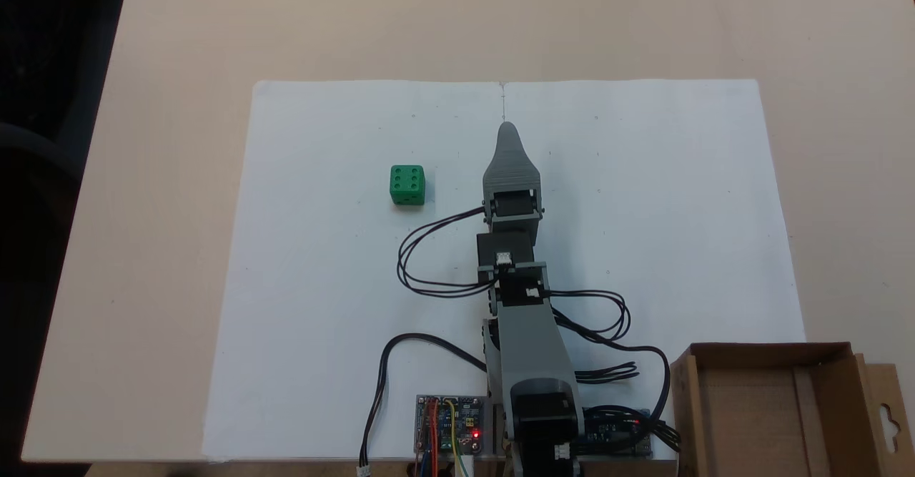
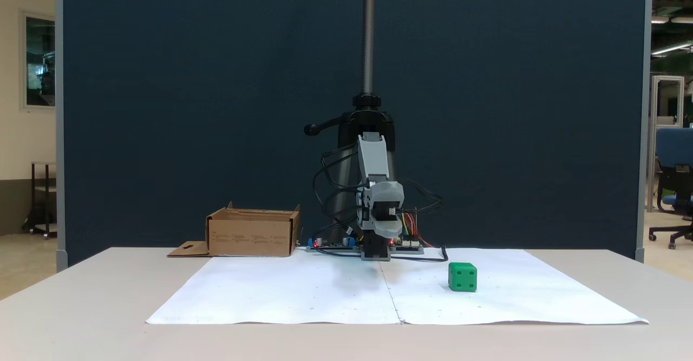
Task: Grasp a green dice and put it in the bin.
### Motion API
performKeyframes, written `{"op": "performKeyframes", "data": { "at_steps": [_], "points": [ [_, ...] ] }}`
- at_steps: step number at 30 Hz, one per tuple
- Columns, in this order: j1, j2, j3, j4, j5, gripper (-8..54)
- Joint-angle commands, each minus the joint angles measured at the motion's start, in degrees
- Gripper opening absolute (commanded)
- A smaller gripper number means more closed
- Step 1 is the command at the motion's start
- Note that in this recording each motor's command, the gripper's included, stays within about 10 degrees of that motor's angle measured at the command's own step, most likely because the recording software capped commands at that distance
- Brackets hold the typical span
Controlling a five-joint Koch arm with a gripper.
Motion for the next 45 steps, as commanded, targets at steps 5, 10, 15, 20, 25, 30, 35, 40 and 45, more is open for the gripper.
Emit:
{"op": "performKeyframes", "data": {
  "at_steps": [5, 10, 15, 20, 25, 30, 35, 40, 45],
  "points": [
    [-0.26, 6.15, -11.34, 23.71, 0.35, 41.4],
    [-1.14, 6.24, -21.71, 46.21, 0.35, 41.4],
    [-4.04, 5.01, -32.26, 63.17, 0.62, 41.4],
    [-6.06, 1.76, -39.20, 78.64, 0.97, 41.4],
    [-6.15, -3.69, -47.20, 93.23, 5.10, 40.5],
    [-8.26, -13.97, -58.01, 107.49, 13.27, 40.5],
    [-10.99, -24.35, -67.59, 113.20, 20.57, 40.5],
    [-16.35, -30.50, -69.35, 112.94, 25.66, 40.5],
    [-24.17, -36.74, -72.95, 112.59, 31.55, 40.8]
  ]
}}
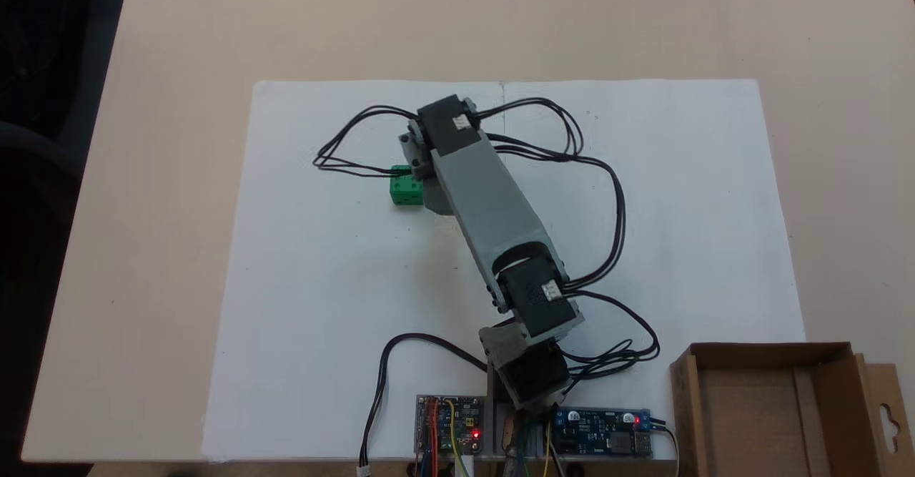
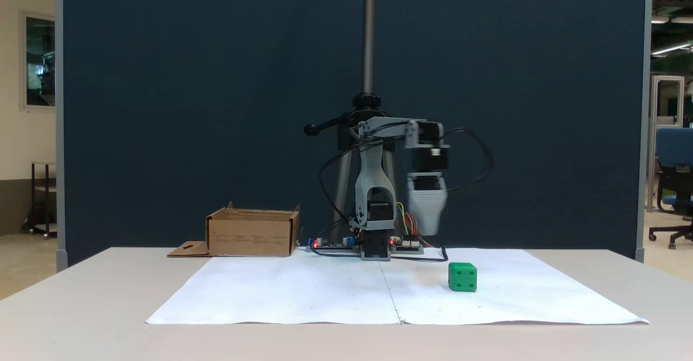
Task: Grasp a green dice and put it in the bin.
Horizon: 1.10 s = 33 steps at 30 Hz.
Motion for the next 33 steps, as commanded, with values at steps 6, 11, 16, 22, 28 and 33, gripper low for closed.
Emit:
{"op": "performKeyframes", "data": {
  "at_steps": [6, 11, 16, 22, 28, 33],
  "points": [
    [-8.00, -7.21, -7.91, 1.41, 10.63, 41.1],
    [-8.35, -12.83, -11.87, 0.18, 13.18, 41.8],
    [-7.47, -15.12, -11.87, -1.76, 13.36, 41.7],
    [-7.03, -18.54, -11.87, -5.54, 14.24, 41.7],
    [-7.21, -19.42, -11.87, -7.47, 16.61, 41.8],
    [-7.29, -20.21, -11.87, -8.53, 18.11, 41.8]
  ]
}}
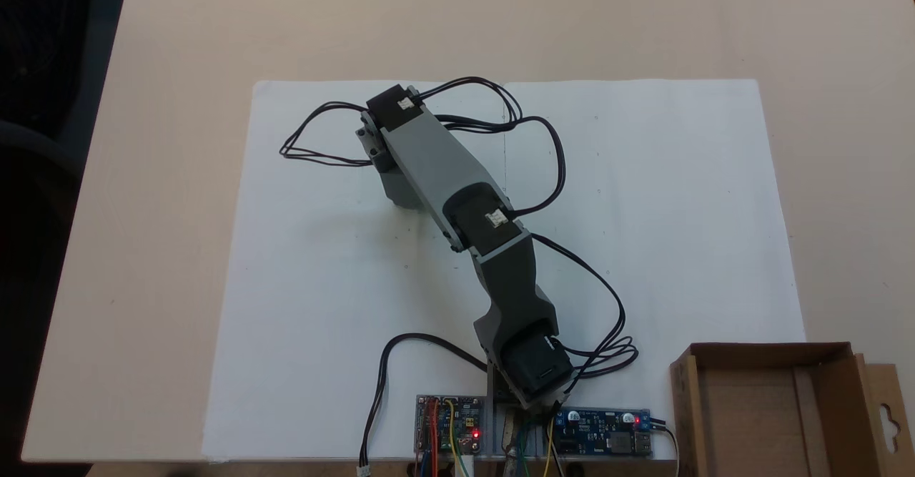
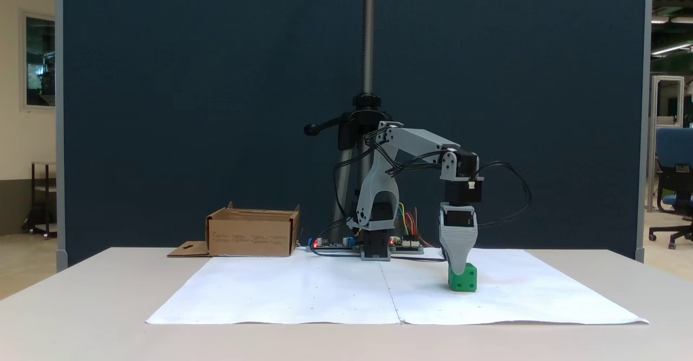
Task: Grasp a green dice and put it in the bin.
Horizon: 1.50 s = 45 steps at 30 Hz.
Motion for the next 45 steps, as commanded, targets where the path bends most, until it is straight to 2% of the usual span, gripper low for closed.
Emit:
{"op": "performKeyframes", "data": {
  "at_steps": [1, 40, 43, 45],
  "points": [
    [-1.14, 0.88, -2.37, -1.67, 5.54, 41.8],
    [-3.60, -3.96, -1.93, -4.39, 5.54, 38.8],
    [-3.69, -3.96, -1.93, -4.22, 5.54, 32.1],
    [-3.69, -3.96, -1.93, -4.22, 5.54, 31.0]
  ]
}}
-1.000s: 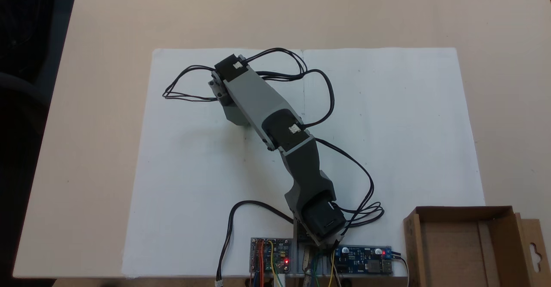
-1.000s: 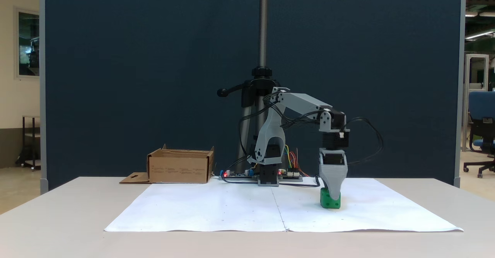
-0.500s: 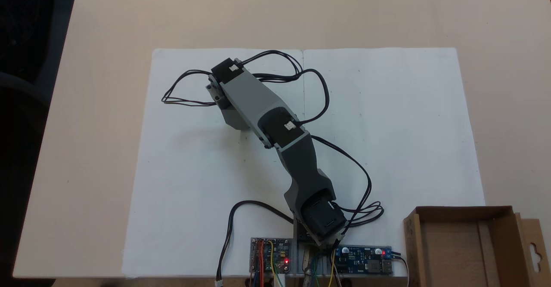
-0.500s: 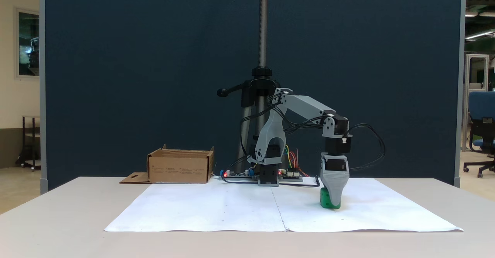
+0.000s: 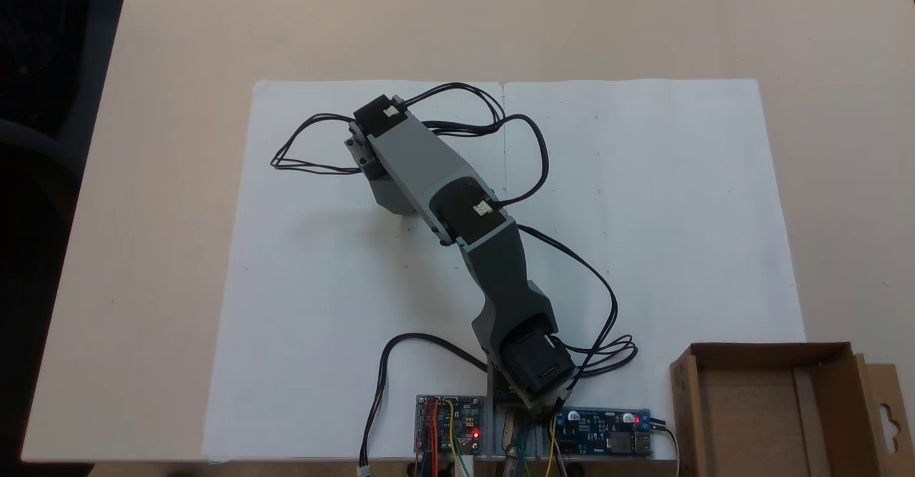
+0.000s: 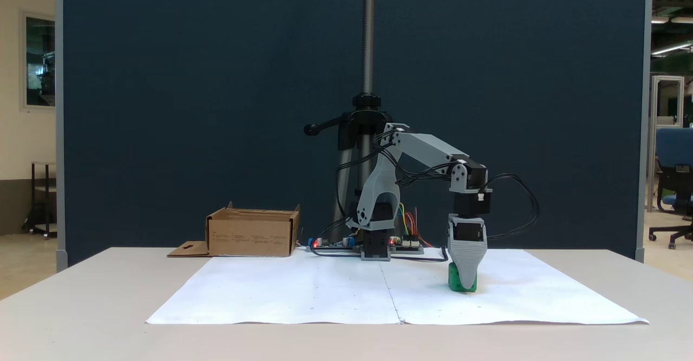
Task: Grasp a green dice and put it in the bin.
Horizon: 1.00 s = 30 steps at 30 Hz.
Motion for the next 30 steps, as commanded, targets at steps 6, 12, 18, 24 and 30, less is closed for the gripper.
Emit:
{"op": "performKeyframes", "data": {
  "at_steps": [6, 12, 18, 24, 30],
  "points": [
    [-0.79, 0.97, -1.85, 0.62, 3.96, 30.8],
    [-0.79, 0.97, -1.85, 0.70, 3.96, 24.1],
    [-0.88, 0.97, -1.76, 0.79, 3.96, 24.0],
    [-0.97, 0.79, -1.76, 0.35, 3.96, 24.0],
    [-1.14, -0.09, -1.85, -0.35, 3.96, 23.8]
  ]
}}
